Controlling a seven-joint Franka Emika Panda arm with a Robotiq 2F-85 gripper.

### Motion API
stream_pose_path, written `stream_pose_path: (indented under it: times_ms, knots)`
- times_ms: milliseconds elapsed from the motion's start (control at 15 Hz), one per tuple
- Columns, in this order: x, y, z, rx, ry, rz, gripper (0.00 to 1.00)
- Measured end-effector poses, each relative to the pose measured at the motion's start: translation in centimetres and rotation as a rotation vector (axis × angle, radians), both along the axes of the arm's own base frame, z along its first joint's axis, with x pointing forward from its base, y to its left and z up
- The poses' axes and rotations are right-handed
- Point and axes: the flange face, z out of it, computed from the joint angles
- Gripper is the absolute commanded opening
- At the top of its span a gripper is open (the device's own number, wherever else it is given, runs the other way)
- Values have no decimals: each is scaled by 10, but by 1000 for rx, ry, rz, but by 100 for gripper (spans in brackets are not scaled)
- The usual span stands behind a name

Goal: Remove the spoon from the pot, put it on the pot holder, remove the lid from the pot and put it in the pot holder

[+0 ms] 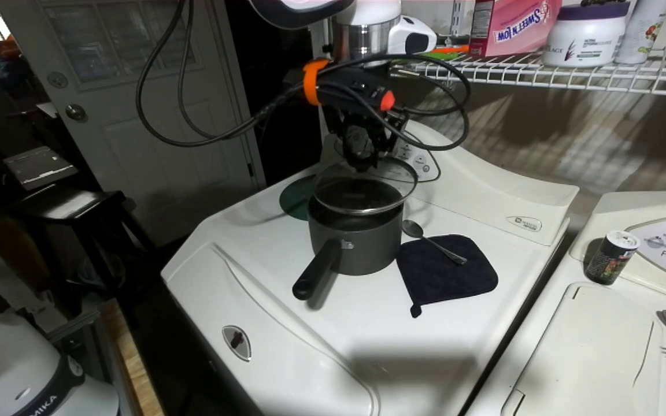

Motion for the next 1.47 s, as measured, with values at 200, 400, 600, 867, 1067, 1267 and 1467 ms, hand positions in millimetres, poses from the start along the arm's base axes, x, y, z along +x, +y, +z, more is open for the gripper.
stream_pose_path:
  times_ms: [200,400,600,867,1067,1267,1467]
  knots:
    - [-4,-32,23,-3,-44,-77,34]
    - [-13,-76,47,4,-94,-189,34]
    - [-24,-114,57,3,-115,-286,34]
    - [-29,-148,46,-5,-112,-378,34]
    - [-27,-164,26,-11,-106,-420,34]
    - [-22,-172,2,-16,-82,-448,34]
    - [-17,-176,-24,-15,-46,-466,34]
